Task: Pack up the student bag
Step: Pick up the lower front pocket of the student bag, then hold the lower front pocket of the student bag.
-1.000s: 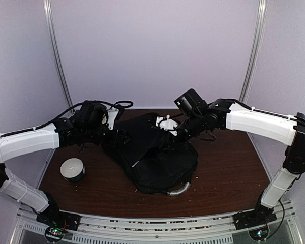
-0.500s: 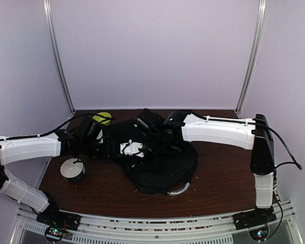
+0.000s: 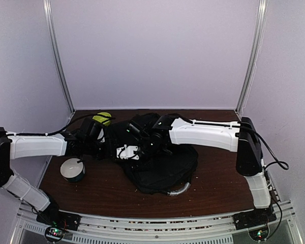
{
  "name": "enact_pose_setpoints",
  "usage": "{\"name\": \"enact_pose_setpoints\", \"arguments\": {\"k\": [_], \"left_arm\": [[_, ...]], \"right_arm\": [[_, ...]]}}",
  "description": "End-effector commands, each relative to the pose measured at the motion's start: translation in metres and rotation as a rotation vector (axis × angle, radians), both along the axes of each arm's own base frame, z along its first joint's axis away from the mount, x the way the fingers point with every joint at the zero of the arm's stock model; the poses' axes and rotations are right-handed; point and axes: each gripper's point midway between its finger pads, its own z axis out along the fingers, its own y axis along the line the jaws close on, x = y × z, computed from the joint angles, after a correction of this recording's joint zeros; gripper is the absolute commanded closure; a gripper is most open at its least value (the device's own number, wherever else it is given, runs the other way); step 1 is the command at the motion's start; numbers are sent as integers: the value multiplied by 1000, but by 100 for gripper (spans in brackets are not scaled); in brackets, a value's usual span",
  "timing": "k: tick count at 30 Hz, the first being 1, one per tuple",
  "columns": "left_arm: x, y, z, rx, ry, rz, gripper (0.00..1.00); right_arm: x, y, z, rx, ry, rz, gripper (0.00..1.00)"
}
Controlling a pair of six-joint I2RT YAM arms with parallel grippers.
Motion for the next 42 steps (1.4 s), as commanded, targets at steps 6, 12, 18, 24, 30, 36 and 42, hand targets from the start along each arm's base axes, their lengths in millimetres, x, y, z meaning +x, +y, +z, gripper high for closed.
{"name": "enact_pose_setpoints", "arguments": {"k": [6, 12, 18, 24, 30, 36, 42], "left_arm": [[12, -12, 3, -33, -36, -36, 27], [10, -11, -1, -18, -27, -45, 28], [10, -6, -5, 2, -31, -33, 29], [7, -10, -6, -10, -3, -47, 29], [-1, -15, -3, -75, 24, -51, 26], [-7, -30, -2, -215, 53, -50, 29], [-14, -36, 1, -314, 44, -37, 28]], "right_arm": [[19, 2, -23, -64, -52, -45, 63], [41, 6, -5, -11, -126, -153, 80], [52, -3, 15, 32, -151, -248, 100], [54, -10, 48, 131, -87, -333, 100], [55, -19, 65, 245, -22, -402, 100], [64, -21, 73, 395, 165, -474, 100], [72, -26, 69, 464, 321, -514, 100]]}}
